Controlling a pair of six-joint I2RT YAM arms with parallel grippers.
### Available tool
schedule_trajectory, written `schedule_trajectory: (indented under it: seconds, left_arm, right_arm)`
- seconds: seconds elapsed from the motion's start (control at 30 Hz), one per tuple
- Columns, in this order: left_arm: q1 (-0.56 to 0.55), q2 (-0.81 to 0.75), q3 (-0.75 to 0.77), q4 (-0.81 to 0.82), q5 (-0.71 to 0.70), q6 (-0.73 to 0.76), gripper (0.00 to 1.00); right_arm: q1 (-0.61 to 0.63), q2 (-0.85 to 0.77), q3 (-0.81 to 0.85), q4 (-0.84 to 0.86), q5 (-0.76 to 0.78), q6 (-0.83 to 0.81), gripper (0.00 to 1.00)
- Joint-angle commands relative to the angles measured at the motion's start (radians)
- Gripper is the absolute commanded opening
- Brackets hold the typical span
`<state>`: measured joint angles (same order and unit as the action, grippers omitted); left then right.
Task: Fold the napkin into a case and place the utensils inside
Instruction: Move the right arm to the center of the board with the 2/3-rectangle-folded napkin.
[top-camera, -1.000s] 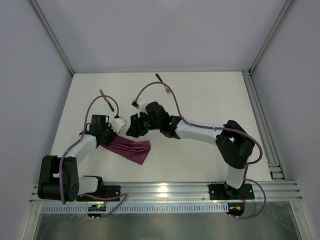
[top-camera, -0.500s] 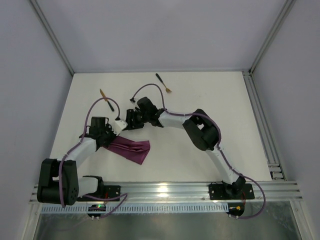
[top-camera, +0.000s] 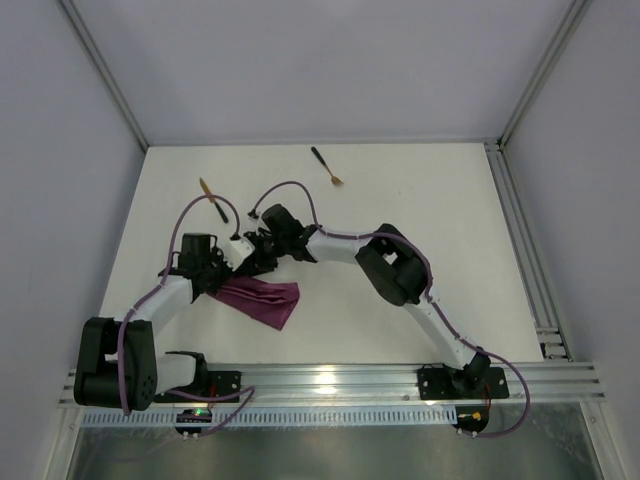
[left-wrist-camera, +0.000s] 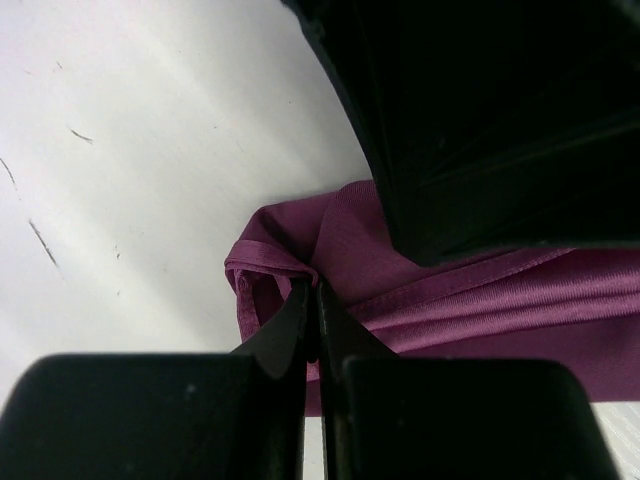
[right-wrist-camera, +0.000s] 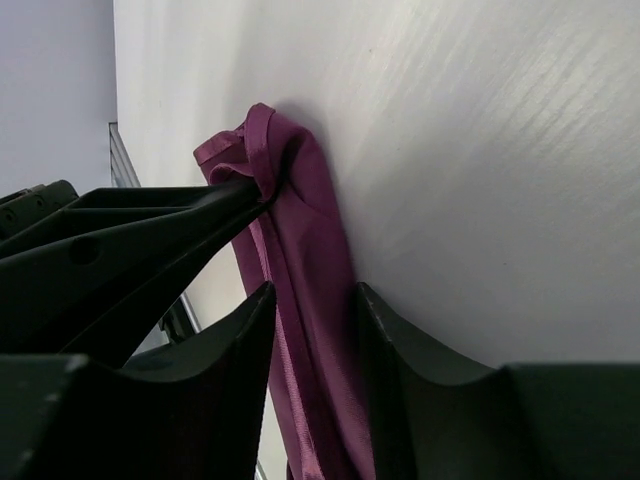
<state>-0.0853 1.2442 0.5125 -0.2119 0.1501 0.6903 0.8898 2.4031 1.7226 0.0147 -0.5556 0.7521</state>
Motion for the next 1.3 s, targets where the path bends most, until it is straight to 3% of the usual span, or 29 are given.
schedule_trajectory:
  seconds: [0.0,0.4,0.43,0.53,0.77,0.93,1.07,1.2,1.27]
  left_arm:
    - [0.005,-0.003,-0.006,0.063,0.008,0.002,0.0]
    - [0.007,0.032,0.026,0.069,0.008,-0.034,0.0]
    - [0.007,0.034,0.03,0.065,0.012,-0.035,0.0]
    - [0.007,0.043,0.067,0.033,0.035,-0.055,0.0]
    - [0.004,0.086,0.254,-0.122,0.164,-0.175,0.48]
    - [-0.011,0.109,0.394,-0.256,0.192,-0.296,0.54]
    - [-0.105,0.116,0.465,-0.395,0.212,-0.319,0.53]
    - [-0.345,0.078,0.429,-0.429,0.183,-0.301,0.55]
    - [-0.428,0.072,0.426,-0.422,0.14,-0.302,0.6]
  right_arm:
    - [0.023,0.071,-0.001,-0.061,0.005,0.03,0.41]
    - [0.026,0.044,-0.06,0.086,0.029,0.127,0.13]
    - [0.026,0.036,-0.066,0.097,0.031,0.133,0.06]
    - [0.023,0.001,-0.115,0.146,0.063,0.164,0.04]
    - [-0.029,-0.177,-0.409,0.309,0.256,0.256,0.04]
    - [-0.078,-0.347,-0.665,0.428,0.433,0.372,0.04]
    - [-0.109,-0.495,-0.958,0.513,0.609,0.484,0.04]
    - [-0.13,-0.649,-1.181,0.538,0.762,0.587,0.04]
    - [-0.13,-0.735,-1.277,0.518,0.833,0.653,0.04]
